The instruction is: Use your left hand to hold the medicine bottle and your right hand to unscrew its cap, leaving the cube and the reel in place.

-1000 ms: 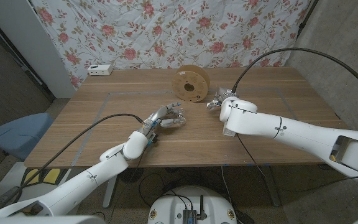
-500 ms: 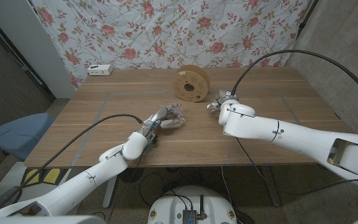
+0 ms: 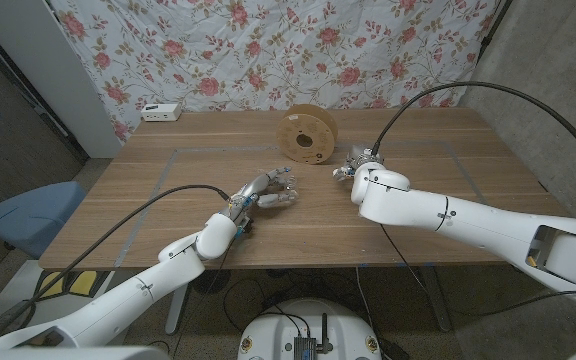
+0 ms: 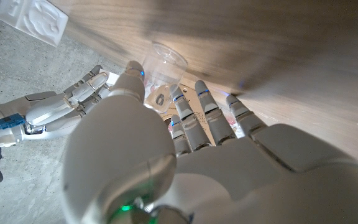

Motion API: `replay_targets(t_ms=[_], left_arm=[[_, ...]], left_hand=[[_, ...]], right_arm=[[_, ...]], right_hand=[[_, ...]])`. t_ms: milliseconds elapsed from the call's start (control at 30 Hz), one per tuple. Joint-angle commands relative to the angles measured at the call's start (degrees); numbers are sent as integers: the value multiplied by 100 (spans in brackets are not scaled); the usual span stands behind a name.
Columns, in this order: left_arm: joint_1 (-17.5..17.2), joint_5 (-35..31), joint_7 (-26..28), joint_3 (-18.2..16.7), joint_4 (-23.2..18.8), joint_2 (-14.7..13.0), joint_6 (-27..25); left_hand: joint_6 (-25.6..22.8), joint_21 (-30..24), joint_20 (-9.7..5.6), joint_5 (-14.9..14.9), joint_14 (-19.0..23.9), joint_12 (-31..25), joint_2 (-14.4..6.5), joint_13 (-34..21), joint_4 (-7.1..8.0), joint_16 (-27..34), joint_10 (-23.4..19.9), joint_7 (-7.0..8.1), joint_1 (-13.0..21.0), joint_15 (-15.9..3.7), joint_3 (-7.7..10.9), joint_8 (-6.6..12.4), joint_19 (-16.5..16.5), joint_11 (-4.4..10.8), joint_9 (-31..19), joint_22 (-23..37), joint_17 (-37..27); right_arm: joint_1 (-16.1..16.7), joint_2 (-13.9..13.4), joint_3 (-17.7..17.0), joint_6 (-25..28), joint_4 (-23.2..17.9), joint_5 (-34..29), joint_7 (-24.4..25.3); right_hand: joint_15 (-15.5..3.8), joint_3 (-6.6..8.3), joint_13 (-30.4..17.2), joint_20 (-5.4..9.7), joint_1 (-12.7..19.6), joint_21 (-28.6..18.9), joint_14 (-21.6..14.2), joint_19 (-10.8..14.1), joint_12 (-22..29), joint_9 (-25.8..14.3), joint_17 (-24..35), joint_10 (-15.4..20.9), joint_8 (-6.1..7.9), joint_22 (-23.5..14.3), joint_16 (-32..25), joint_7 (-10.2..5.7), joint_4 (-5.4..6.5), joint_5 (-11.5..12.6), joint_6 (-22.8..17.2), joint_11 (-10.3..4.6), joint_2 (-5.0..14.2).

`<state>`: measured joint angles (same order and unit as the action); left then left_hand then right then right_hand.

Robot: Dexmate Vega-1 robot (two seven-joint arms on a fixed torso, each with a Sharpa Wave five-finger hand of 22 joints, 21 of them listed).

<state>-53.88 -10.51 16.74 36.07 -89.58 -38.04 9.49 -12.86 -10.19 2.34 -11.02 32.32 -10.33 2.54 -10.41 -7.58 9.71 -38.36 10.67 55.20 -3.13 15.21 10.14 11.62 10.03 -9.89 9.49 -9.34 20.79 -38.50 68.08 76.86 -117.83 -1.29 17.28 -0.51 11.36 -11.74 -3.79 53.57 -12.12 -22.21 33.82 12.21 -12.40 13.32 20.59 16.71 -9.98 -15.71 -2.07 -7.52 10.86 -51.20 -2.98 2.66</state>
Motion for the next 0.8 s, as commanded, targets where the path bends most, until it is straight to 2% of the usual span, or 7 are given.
replay_targets(t_ms=[33,267,567,800], left_arm=[[-21,58,-86,-13,-38,-51,5],[-45,83,-106,-34,-103,-70,-80],[-64,225,-181,-85,-131,-91,-78],[-107,292,-202,-136,-199,-134,-117]], left_hand=[[115,-16,21,-33,-80,23,42,-11,5,1,133,-1,-68,-893,-59,-20,-80,-20,-14,25,-10],[180,-11,44,-30,-210,21,50,-13,46,7,311,25,-155,-868,-129,-3,-156,-66,-14,26,-11],[342,-13,109,-51,-660,7,28,-12,130,-7,651,78,-347,-749,-255,-7,-322,-136,-12,27,-14],[497,-9,136,-77,-1096,19,-17,-9,178,-17,1062,146,-488,-545,-347,-2,-529,-208,-11,27,-12]], right_arm=[[76,6,-45,-43,35,1,-16],[180,39,-95,-101,110,-52,67],[298,97,-114,-156,198,-178,190],[324,114,-91,-212,255,-238,170]], right_hand=[[-34,-13,-5,-2,-23,5,7,65,-25,-17,4,30,17,-21,0,-80,-5,20,-94,39,12],[-33,-20,-5,-4,-35,7,2,66,-30,-17,2,29,3,-21,1,-75,-8,19,-71,43,3],[-41,-19,-5,0,-45,10,-5,69,-40,-17,-3,15,-4,-21,9,-80,-13,23,-70,49,0],[-37,-20,-6,-1,-47,12,11,71,-41,-17,-4,23,-15,-21,18,-80,-18,26,-54,36,-1]])
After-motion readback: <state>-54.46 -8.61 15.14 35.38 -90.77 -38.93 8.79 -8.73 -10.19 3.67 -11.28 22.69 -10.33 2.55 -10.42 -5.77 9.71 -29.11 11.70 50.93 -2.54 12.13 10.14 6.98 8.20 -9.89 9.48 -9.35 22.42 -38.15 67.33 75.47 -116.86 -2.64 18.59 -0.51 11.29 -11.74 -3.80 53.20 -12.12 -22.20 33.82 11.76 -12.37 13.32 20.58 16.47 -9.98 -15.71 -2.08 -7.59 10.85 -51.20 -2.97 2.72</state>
